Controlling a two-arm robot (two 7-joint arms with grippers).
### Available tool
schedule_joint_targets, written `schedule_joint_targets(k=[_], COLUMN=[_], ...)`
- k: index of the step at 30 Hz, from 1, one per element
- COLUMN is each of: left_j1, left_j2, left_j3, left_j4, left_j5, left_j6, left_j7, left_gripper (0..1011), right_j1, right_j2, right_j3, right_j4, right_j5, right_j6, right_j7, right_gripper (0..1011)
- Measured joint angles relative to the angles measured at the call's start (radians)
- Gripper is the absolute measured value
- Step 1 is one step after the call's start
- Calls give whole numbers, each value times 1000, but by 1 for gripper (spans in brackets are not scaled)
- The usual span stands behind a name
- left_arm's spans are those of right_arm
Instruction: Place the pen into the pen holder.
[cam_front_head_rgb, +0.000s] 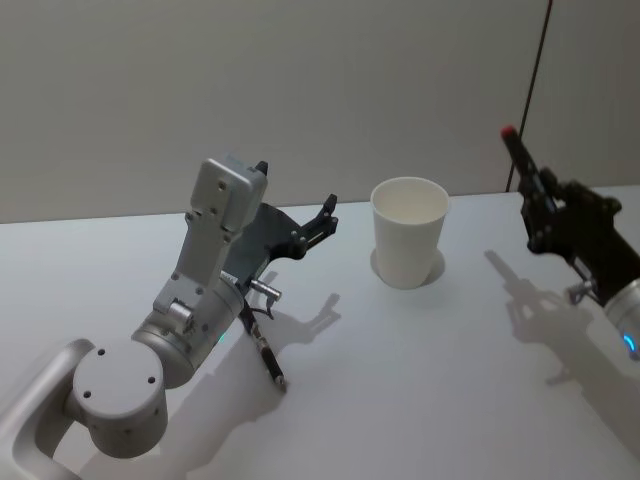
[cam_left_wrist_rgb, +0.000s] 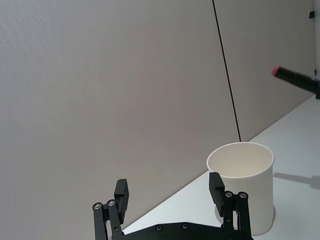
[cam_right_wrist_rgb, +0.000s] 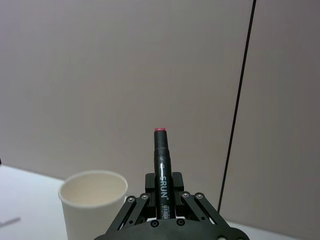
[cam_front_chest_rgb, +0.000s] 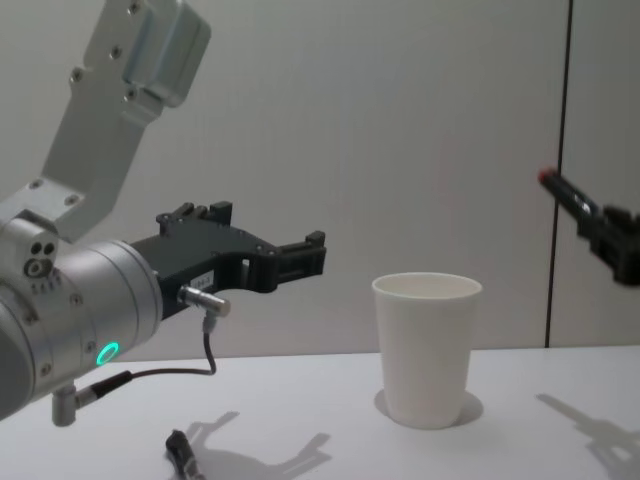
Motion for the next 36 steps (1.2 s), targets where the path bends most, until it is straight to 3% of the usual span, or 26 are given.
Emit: schedule_joint_targets(k=[4, 14, 36], left_j1=[0, 0, 0], left_j2=[0, 0, 0], left_j3=[0, 0, 0], left_j4=[0, 0, 0], left_j5=[0, 0, 0], left_j6=[0, 0, 0], left_j7=[0, 0, 0], left_gripper=[1001, 1001, 1001], right_j1=[46, 135, 315], right_j2=[-27, -83, -200], right_j3=[-2, -19, -74], right_j4=[39, 128, 397], right_j5=[22, 34, -69], right_j6=[-68, -147, -251], right_j7=[28, 78, 120], right_gripper=[185, 185, 185])
